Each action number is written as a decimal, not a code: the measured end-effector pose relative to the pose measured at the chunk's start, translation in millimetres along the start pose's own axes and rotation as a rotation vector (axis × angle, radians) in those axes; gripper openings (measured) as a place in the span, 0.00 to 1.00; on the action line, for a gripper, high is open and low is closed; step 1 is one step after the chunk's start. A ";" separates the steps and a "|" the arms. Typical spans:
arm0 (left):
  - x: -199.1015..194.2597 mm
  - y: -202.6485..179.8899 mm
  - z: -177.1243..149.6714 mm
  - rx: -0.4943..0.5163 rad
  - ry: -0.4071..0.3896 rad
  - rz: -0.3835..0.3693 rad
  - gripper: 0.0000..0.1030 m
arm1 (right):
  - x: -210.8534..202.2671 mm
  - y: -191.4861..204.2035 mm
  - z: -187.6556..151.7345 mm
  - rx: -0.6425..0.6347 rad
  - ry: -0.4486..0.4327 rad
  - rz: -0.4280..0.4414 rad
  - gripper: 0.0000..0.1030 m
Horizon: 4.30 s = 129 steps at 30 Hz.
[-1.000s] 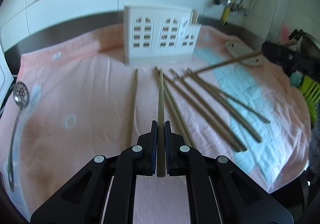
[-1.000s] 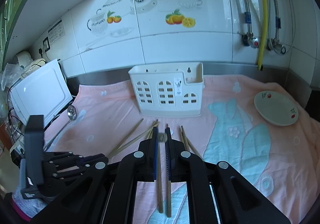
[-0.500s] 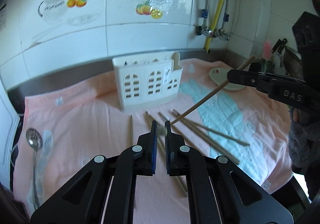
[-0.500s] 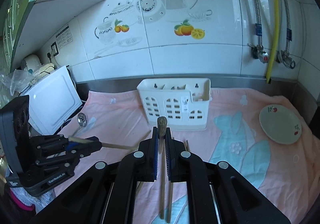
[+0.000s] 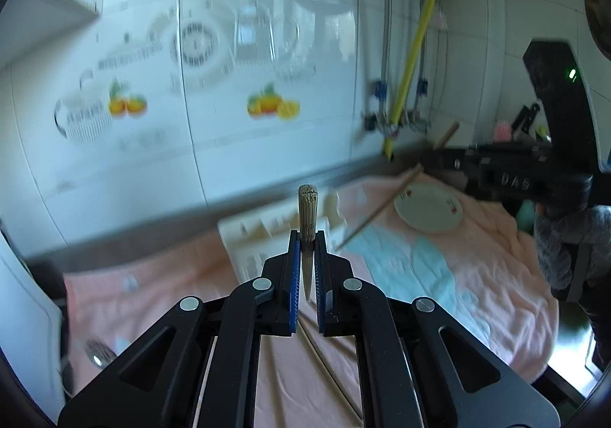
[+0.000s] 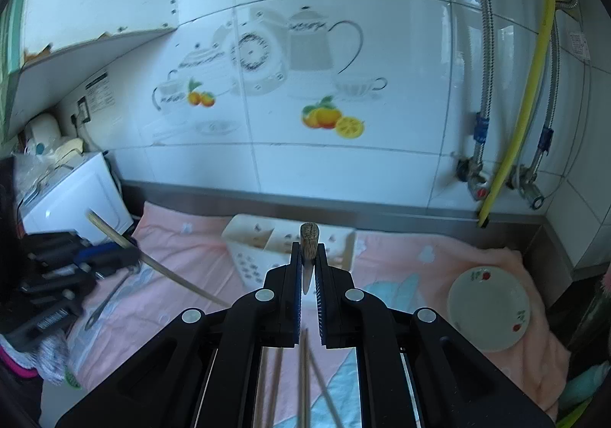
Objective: Organize utensils
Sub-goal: 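Lift the chopstick with the left tool and carry it to the holder, then drop the chopstick into the white holder by opening the left tool, then lower the left tool onto another chopstick and close its fingers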
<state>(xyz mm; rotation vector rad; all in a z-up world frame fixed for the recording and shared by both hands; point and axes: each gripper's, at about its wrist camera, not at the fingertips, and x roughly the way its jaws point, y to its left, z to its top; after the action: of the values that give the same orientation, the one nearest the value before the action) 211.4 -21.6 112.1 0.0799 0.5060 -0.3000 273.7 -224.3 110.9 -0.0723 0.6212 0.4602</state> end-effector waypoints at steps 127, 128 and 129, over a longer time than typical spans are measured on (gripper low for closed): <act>81.3 27.8 -233.5 -0.147 0.397 0.134 0.05 | 56.6 -42.0 -261.4 -0.067 0.294 -0.003 0.09; 79.0 28.8 -232.7 -0.157 0.393 0.126 0.05 | 54.7 -40.7 -260.2 -0.066 0.287 -0.003 0.09; 76.5 29.4 -231.3 -0.165 0.389 0.121 0.05 | 52.1 -39.7 -259.1 -0.066 0.280 -0.002 0.08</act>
<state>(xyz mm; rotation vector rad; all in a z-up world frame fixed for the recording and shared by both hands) 176.4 20.8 -127.0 0.0077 0.9063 -0.1215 187.1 -291.5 -132.9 -0.2031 0.8809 0.4724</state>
